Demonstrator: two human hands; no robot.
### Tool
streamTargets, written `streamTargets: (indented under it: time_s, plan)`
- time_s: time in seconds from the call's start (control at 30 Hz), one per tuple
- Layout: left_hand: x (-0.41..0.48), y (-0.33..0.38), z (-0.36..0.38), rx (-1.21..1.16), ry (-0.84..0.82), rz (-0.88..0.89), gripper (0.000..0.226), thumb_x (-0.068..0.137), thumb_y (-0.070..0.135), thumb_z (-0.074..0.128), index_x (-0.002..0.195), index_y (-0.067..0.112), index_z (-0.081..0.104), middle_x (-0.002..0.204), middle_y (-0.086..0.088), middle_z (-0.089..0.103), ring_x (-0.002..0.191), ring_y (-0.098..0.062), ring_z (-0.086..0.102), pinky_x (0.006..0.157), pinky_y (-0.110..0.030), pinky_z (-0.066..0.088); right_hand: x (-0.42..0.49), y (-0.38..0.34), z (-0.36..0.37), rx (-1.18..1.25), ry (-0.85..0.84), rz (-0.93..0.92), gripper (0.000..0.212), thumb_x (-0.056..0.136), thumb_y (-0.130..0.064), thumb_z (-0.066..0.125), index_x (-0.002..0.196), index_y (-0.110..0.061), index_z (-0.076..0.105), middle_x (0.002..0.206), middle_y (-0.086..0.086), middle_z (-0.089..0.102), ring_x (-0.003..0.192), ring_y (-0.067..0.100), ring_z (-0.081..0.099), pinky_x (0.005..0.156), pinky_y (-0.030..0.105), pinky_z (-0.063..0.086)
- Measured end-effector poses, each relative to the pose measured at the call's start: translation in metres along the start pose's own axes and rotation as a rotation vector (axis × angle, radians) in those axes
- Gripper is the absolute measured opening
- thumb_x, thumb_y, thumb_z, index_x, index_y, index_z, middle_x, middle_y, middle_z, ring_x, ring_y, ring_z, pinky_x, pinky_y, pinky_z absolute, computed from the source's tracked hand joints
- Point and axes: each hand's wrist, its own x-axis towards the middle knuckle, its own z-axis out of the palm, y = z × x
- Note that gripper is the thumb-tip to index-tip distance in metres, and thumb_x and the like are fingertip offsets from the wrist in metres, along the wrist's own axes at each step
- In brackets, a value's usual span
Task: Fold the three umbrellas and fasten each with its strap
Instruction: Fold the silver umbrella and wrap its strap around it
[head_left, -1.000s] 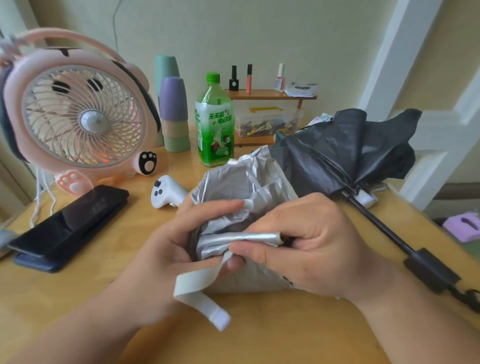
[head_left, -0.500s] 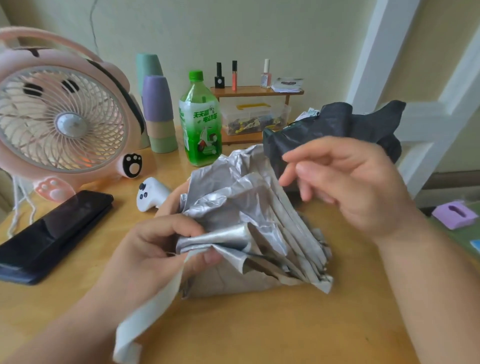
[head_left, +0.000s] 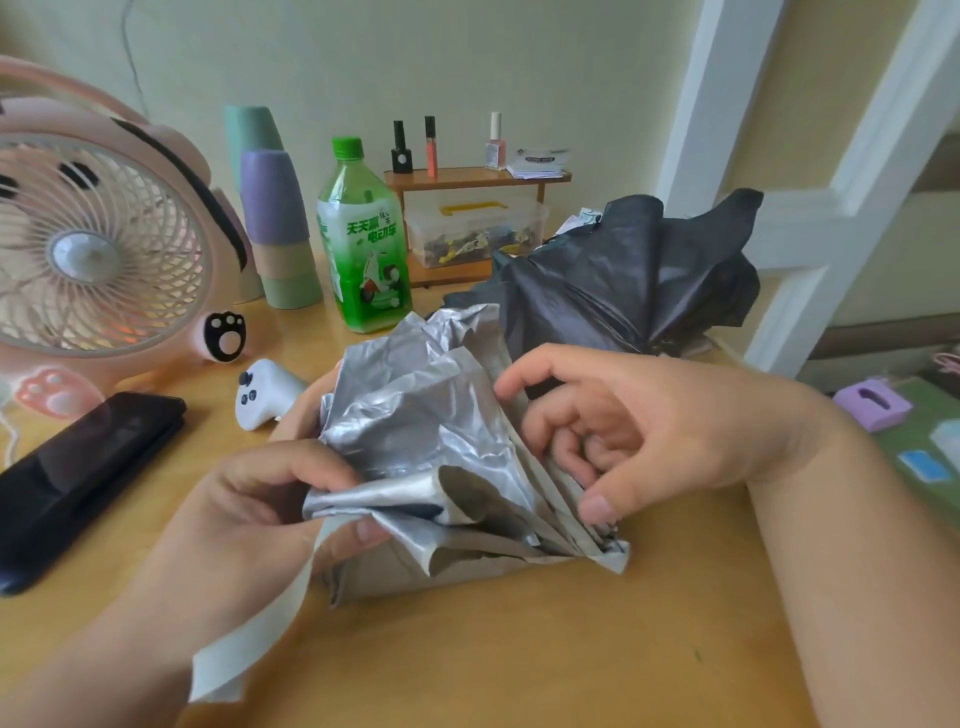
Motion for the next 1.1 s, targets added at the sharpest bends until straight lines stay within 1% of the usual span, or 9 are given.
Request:
streamTargets:
  time_s: [0.23, 0.37, 0.47, 0.53, 0.63, 0.77, 0.87, 1.0, 1.1]
  plan:
    - [-0.001, 0.002, 0.001, -0.031, -0.009, -0.014, 0.043, 0.055, 0.043, 0.098, 0.061, 0.011, 0.071, 0.120, -0.007, 0.066, 0.123, -0.029, 0.062, 0.093, -0.037, 0.055, 0.019, -0.002, 0.019, -0.154, 0.189, -0.010, 0.083, 0.083, 0.002, 0.076, 0.146, -0.039, 0.040, 0.094, 0.007, 0.070, 0.064, 0.012, 0.051, 0.061, 0.024, 0.045]
    - [0.000, 0.007, 0.003, -0.067, -0.040, -0.022, 0.041, 0.054, 0.045, 0.098, 0.060, 0.014, 0.073, 0.127, -0.005, 0.067, 0.124, -0.017, 0.062, 0.090, -0.025, 0.054, 0.036, -0.002, 0.031, -0.162, 0.437, -0.074, 0.094, 0.081, -0.011, 0.084, 0.150, -0.048, 0.032, 0.089, 0.004, 0.071, 0.058, 0.005, 0.050, 0.062, 0.023, 0.045]
    - [0.000, 0.009, 0.004, -0.040, -0.074, -0.010, 0.036, 0.056, 0.046, 0.097, 0.063, 0.018, 0.075, 0.138, -0.002, 0.062, 0.131, -0.015, 0.057, 0.095, -0.022, 0.051, 0.056, -0.001, 0.041, -0.451, 0.703, -0.160, 0.078, 0.089, -0.030, 0.077, 0.147, -0.047, 0.028, 0.086, -0.008, 0.063, 0.070, 0.007, 0.055, 0.073, 0.037, 0.052]
    - [0.001, 0.010, 0.005, -0.040, -0.092, 0.002, 0.031, 0.058, 0.045, 0.096, 0.064, 0.021, 0.076, 0.139, 0.001, 0.061, 0.130, -0.015, 0.059, 0.095, -0.022, 0.051, 0.069, -0.006, 0.039, -0.688, 0.854, -0.314, 0.070, 0.094, -0.015, 0.069, 0.147, -0.038, 0.029, 0.091, -0.010, 0.057, 0.075, 0.010, 0.050, 0.073, 0.047, 0.051]
    - [0.001, 0.011, 0.005, -0.045, -0.124, 0.001, 0.024, 0.064, 0.035, 0.095, 0.068, 0.020, 0.077, 0.128, 0.001, 0.067, 0.116, -0.015, 0.067, 0.089, -0.023, 0.054, 0.085, -0.021, 0.032, -0.887, 0.965, -0.614, 0.059, 0.093, 0.004, 0.057, 0.143, -0.022, 0.037, 0.099, 0.006, 0.058, 0.083, 0.022, 0.051, 0.073, 0.050, 0.048]
    - [-0.001, 0.011, 0.004, -0.088, -0.126, -0.103, 0.026, 0.060, 0.041, 0.095, 0.067, 0.023, 0.077, 0.071, 0.000, 0.071, 0.066, -0.014, 0.062, 0.063, -0.022, 0.052, 0.100, -0.042, 0.023, -1.106, 0.963, -0.883, 0.023, 0.097, 0.003, 0.061, 0.115, -0.010, 0.068, 0.084, 0.012, 0.063, 0.077, 0.034, 0.056, 0.069, 0.049, 0.043]
    - [0.000, 0.008, 0.000, -0.054, -0.090, -0.113, 0.024, 0.059, 0.036, 0.097, 0.065, 0.024, 0.076, 0.068, -0.003, 0.070, 0.065, -0.018, 0.060, 0.064, -0.027, 0.051, 0.109, -0.050, 0.011, -1.051, 0.918, -0.903, 0.019, 0.089, 0.003, 0.071, 0.072, -0.007, 0.072, 0.065, 0.005, 0.056, 0.065, 0.027, 0.049, 0.064, 0.040, 0.037]
    - [0.003, 0.009, -0.003, -0.035, -0.061, -0.062, 0.015, 0.064, 0.016, 0.087, 0.063, 0.027, 0.076, 0.079, 0.009, 0.067, 0.074, -0.007, 0.063, 0.070, -0.019, 0.051, 0.103, -0.043, 0.009, -0.648, 0.793, -0.733, 0.015, 0.075, 0.003, 0.073, 0.064, -0.006, 0.067, 0.058, -0.001, 0.054, 0.057, 0.014, 0.047, 0.054, 0.028, 0.037]
    - [0.006, 0.004, -0.003, -0.055, 0.016, -0.039, 0.012, 0.065, 0.020, 0.087, 0.067, 0.022, 0.075, 0.084, 0.003, 0.063, 0.078, -0.009, 0.061, 0.073, -0.019, 0.050, 0.098, -0.036, 0.014, -0.288, 0.890, -0.521, 0.021, 0.077, -0.009, 0.083, 0.064, -0.016, 0.068, 0.062, 0.003, 0.062, 0.058, 0.001, 0.049, 0.053, 0.019, 0.042]
